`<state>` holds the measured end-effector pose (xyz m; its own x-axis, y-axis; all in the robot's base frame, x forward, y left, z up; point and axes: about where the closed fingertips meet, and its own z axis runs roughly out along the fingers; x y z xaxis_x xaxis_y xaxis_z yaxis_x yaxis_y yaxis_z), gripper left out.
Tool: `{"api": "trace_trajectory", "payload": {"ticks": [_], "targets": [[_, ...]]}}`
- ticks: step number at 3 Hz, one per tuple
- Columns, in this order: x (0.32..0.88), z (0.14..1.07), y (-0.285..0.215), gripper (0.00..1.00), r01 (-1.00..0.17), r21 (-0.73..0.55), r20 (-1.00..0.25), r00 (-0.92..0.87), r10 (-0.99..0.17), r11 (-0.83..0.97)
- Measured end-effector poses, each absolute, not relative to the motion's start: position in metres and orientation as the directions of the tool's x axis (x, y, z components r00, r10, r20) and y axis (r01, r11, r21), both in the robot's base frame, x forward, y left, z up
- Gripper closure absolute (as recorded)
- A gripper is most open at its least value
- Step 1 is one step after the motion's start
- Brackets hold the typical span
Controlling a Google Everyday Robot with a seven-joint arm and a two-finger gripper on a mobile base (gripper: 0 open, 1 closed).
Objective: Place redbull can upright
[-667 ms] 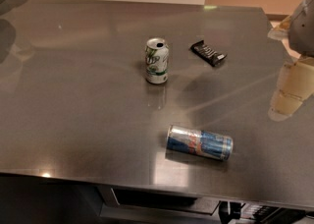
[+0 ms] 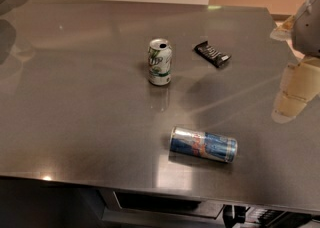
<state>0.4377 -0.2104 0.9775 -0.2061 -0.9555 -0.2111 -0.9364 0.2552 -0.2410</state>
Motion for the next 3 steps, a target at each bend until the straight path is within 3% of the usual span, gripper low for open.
{"api": "trace_trajectory", "payload": {"ticks": [3], "targets": [[0.399,0.932,-0.106,0.0,-0.983,-0.125,-0.157,-0.111,-0.981,0.131]]}}
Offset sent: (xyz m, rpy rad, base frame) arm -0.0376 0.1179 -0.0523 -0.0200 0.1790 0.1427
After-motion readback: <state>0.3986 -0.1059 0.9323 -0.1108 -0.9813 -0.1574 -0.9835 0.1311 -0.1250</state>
